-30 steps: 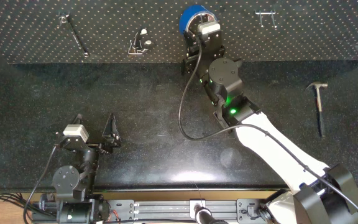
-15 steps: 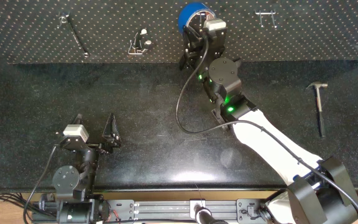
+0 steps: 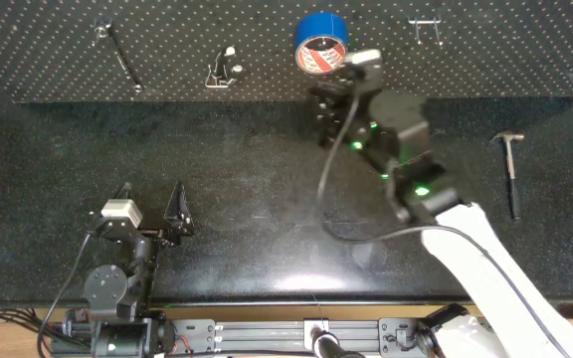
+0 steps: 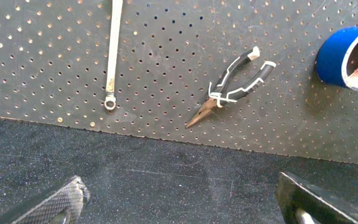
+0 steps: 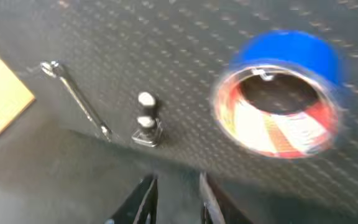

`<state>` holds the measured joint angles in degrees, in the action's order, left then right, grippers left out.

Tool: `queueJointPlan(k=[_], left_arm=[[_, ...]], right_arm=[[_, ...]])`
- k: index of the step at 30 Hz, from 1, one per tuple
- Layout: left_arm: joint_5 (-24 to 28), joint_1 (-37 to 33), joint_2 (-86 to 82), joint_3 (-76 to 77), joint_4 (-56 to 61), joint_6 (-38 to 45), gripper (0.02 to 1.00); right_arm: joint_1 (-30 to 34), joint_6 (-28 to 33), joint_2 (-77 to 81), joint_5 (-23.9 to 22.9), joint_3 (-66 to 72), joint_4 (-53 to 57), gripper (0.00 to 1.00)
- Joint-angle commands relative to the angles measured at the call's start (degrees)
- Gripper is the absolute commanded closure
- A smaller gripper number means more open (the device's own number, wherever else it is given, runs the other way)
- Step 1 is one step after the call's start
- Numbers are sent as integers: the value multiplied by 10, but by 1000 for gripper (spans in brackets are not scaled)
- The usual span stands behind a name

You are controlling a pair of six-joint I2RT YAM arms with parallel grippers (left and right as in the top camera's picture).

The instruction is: Place Tools Onto Pegboard

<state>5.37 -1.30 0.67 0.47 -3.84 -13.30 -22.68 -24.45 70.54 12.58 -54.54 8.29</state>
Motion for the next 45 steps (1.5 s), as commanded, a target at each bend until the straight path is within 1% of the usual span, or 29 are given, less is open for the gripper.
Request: queueJointPlan(k=[1, 2, 3, 4, 5, 6, 7, 8, 9, 11, 13, 14, 15, 16, 22, 27, 28, 29, 30, 32, 36, 37, 38, 40, 41, 42, 43, 44, 45], left_arm=[[-4, 2, -5, -2, -4, 3, 25], [-4, 2, -5, -2, -4, 3, 23], [-4, 2, -5, -2, -4, 3, 23], [-4, 2, -5, -2, -4, 3, 25], [-4, 2, -5, -2, -4, 3, 25], [-4, 2, -5, -2, -4, 3, 25], [-4, 2, -5, -2, -4, 3, 23], [-4, 2, -5, -2, -4, 3, 23], [-4, 2, -5, -2, -4, 3, 25], [-4, 2, -5, -2, -4, 3, 25], [-4, 2, -5, -2, -4, 3, 25], [-4, 2, -5, -2, -4, 3, 25], [-4, 2, -5, -2, -4, 3, 25], [-4, 2, -5, -2, -4, 3, 25], [-4, 2, -5, -2, -4, 3, 25], [-4, 2, -5, -2, -5, 3, 25], [-4, 2, -5, -2, -4, 3, 25], [-4, 2, -5, -2, -4, 3, 25], [-4, 2, -5, -2, -4, 3, 25], [-4, 2, -5, -2, -4, 3, 25], [-4, 2, -5, -2, -4, 3, 25], [-4, 2, -5, -2, -4, 3, 25], [-4, 2, -5, -2, -4, 3, 25], [-4, 2, -5, -2, -4, 3, 25], [-4, 2, -5, -2, -4, 3, 25], [-4, 2, -5, -2, -4, 3, 25], [-4, 2, -5, -2, -4, 3, 25], [-4, 2, -5, -2, -4, 3, 25], [-4, 2, -5, -2, -4, 3, 25]], right_arm=[[182, 64, -138, 16, 3, 359, 752], [270, 95, -144, -61, 3, 398, 752], [347, 162, -119, -77, 3, 405, 750], [402, 247, -76, -77, 3, 423, 737], [457, 371, -3, -77, 3, 451, 726], [492, 426, 62, -99, 2, 454, 726], [515, 441, 107, -126, -4, 451, 724], [539, 492, 149, -137, -23, 456, 684], [558, 536, 169, -137, -38, 455, 614], [579, 619, 177, -137, -46, 445, 577], [588, 623, 190, -129, -47, 386, 573], [589, 623, 204, -97, -47, 379, 546], [594, 622, 225, -41, -49, 376, 498], [594, 616, 249, -23, -56, 373, 362], [624, 616, 277, -31, -64, 340, 360], [622, 612, 320, -29, -64, 334, 367], [621, 611, 324, -29, -64, 334, 400], [620, 601, 325, -30, -64, 334, 617], [620, 599, 325, -31, -64, 337, 923], [620, 581, 325, -31, -64, 338, 925], [616, 581, 325, -34, -63, 353, 925], [604, 575, 314, -44, -63, 353, 925], [593, 550, 287, -42, -63, 352, 925], [575, 492, 182, 24, -33, 350, 925], [564, 449, 109, 39, 5, 322, 925], [555, 423, 47, 64, 44, 279, 925], [539, 384, -50, 111, 114, 201, 925], [515, 336, -131, 144, 179, 117, 925], [471, 268, -213, 156, 246, 4, 925]])
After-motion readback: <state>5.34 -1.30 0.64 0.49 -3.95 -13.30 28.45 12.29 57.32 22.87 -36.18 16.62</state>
